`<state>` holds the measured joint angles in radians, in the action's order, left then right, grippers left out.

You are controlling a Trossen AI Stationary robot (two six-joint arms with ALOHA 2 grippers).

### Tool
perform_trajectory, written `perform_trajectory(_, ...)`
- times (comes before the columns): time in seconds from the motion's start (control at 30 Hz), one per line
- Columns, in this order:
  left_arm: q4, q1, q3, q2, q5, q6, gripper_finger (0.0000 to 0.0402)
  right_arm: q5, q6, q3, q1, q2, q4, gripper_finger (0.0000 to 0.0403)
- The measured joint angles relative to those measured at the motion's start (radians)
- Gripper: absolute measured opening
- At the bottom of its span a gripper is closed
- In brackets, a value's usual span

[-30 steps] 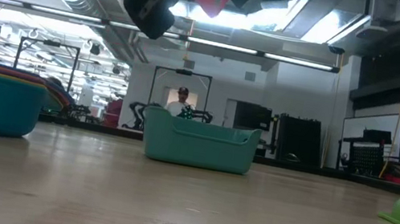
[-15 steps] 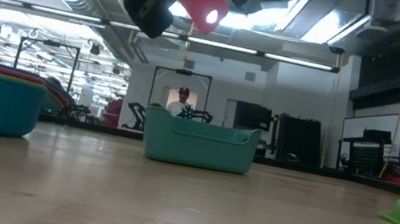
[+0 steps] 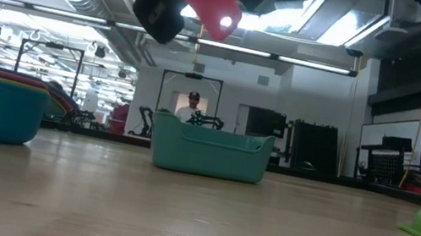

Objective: Nest measuring cups in basket
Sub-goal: Stack the red measuring cup on top of the blue measuring cup

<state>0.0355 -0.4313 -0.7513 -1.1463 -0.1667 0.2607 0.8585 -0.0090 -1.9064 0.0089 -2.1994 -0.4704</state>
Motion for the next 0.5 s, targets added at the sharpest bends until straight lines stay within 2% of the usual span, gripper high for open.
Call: perform_trajectory(0.5,-0.001,-0.002,0.0,-0.001,0.002,0.0,0.0001,-0.011,0.002,0.0,-0.027,0.002,-0.045,0.0089)
